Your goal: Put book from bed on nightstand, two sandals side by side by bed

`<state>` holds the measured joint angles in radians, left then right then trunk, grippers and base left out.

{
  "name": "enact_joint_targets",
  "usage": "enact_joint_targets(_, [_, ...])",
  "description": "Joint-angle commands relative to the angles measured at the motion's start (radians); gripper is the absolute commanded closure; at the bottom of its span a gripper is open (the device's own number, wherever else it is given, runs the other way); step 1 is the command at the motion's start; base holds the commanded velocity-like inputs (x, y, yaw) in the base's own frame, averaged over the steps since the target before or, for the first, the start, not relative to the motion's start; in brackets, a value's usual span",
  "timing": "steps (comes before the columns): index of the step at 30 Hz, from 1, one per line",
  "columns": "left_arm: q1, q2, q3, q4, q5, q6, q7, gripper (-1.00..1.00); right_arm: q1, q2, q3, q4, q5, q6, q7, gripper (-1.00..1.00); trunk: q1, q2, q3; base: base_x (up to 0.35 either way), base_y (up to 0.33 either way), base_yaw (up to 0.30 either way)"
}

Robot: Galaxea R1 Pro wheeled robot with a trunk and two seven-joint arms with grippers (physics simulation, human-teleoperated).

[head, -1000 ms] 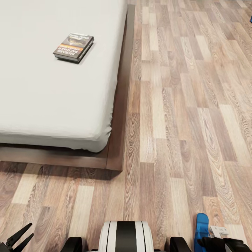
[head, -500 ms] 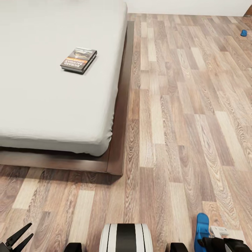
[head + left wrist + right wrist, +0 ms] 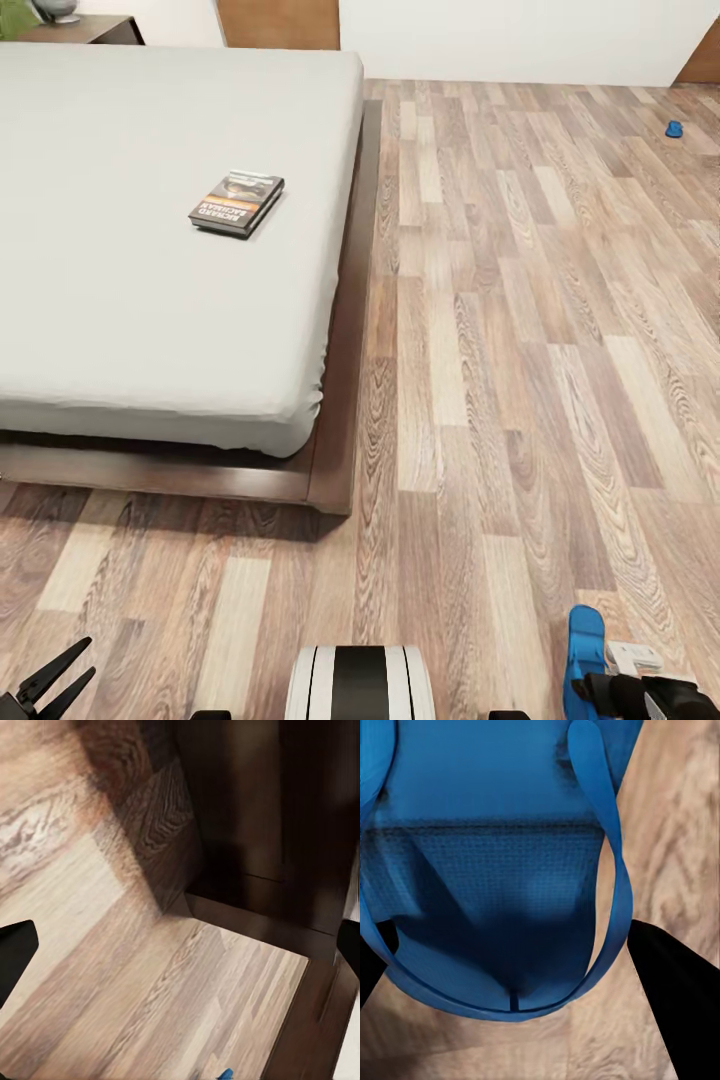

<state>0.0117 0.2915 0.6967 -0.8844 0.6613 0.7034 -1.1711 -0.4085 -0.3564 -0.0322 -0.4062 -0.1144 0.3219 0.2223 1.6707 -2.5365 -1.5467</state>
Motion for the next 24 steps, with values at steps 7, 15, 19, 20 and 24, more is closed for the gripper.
enact_joint_targets(7, [0.001,0.001,-0.006,0.001,0.000,0.007,0.004,-1.00,0.000,-0.006,-0.004,-0.039,-0.010,0.025,0.002,1.00,-0.003,0.001,0.027,0.000,0.000,0.000])
enact_joint_targets(15, [0.001,0.001,-0.005,0.029,-0.017,0.006,0.005,-1.00,0.000,-0.008,-0.005,-0.050,-0.010,0.038,0.002,1.00,-0.007,0.003,0.058,0.000,0.000,0.000])
enact_joint_targets(19, [0.001,0.002,-0.005,0.035,-0.021,0.005,0.005,-1.00,0.000,-0.015,-0.006,-0.052,-0.010,0.067,0.002,1.00,-0.009,0.004,0.073,0.000,0.000,0.000])
enact_joint_targets(20, [0.001,0.002,-0.005,0.036,-0.023,0.005,0.005,-1.00,0.000,-0.017,-0.006,-0.053,-0.010,0.073,0.002,1.00,-0.009,0.004,0.077,0.000,0.000,0.000])
enact_joint_targets(24, [0.001,0.002,-0.004,0.037,-0.037,0.005,0.005,-1.00,-0.003,-0.029,-0.006,-0.087,-0.010,0.131,0.001,1.00,-0.011,0.005,0.092,0.000,0.000,0.000])
